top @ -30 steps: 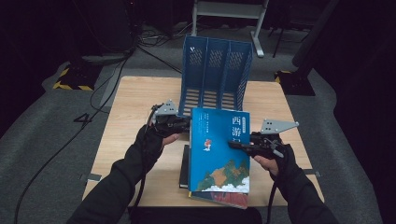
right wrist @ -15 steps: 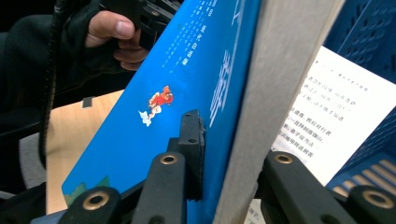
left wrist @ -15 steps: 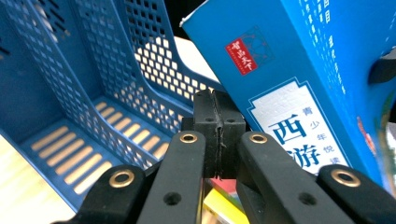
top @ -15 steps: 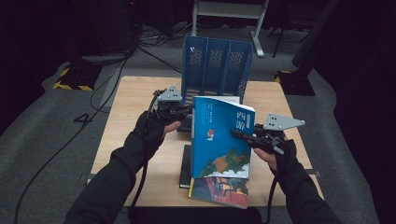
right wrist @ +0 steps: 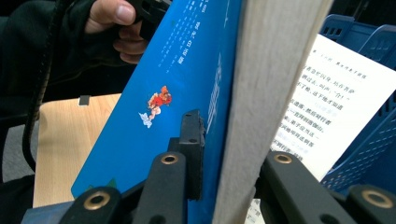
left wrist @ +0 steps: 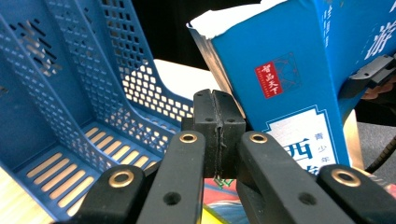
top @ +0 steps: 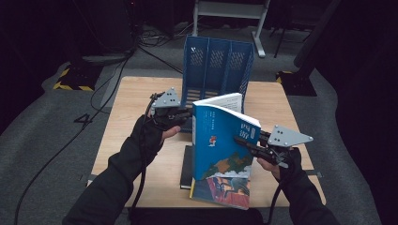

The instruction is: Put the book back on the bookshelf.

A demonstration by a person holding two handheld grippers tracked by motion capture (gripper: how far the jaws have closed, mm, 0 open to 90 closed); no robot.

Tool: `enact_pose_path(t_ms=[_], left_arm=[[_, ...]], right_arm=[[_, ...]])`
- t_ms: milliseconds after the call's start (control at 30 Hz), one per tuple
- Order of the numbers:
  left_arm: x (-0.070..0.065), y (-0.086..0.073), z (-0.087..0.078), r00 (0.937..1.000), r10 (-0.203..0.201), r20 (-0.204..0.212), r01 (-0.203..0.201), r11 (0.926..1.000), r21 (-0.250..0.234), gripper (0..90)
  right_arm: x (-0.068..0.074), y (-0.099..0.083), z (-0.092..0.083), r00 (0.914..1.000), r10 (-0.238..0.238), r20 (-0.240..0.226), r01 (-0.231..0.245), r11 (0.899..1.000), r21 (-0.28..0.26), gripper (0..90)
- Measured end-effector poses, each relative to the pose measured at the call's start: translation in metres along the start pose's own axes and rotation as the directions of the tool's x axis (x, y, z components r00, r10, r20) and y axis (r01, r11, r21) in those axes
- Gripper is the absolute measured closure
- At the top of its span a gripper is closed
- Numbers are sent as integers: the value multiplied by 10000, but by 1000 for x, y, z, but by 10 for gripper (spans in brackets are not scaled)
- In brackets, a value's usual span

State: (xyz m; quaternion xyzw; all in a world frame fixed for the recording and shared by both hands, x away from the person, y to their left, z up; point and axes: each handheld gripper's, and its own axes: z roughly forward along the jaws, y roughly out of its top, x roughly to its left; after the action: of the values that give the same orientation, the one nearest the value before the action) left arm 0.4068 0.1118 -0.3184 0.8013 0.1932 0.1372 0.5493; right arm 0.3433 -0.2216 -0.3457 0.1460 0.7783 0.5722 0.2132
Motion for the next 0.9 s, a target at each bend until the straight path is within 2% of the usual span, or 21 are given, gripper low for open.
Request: enact_pose_path(t_ms=[200,367,500,567,733,900], left_arm=[[-15,6,-4,9994,343,39,-343,9994,-90,894],[-22,6,-7,9989,467,86,-465,9987,-226,875],[-29,7,-11,9984,550,118,-546,9980,-327,829],[-31,7,-13,9984,533,182,-525,9979,-391,824],[-40,4,-22,9981,562,254,-546,9967,-605,739],[-48,1,-33,9970,741,211,-725,9949,-699,565]], right_arm=[[6,0,-9,9998,-201,35,201,9998,80,732],[11,2,-15,9987,-512,51,511,9987,82,729],[14,9,-26,9981,-613,52,614,9978,-243,735],[14,11,-27,9980,-631,4,631,9978,-227,739],[21,12,-34,9950,-937,-333,927,9952,-313,757],[29,11,-39,9906,-1209,-644,1182,9920,-444,769]])
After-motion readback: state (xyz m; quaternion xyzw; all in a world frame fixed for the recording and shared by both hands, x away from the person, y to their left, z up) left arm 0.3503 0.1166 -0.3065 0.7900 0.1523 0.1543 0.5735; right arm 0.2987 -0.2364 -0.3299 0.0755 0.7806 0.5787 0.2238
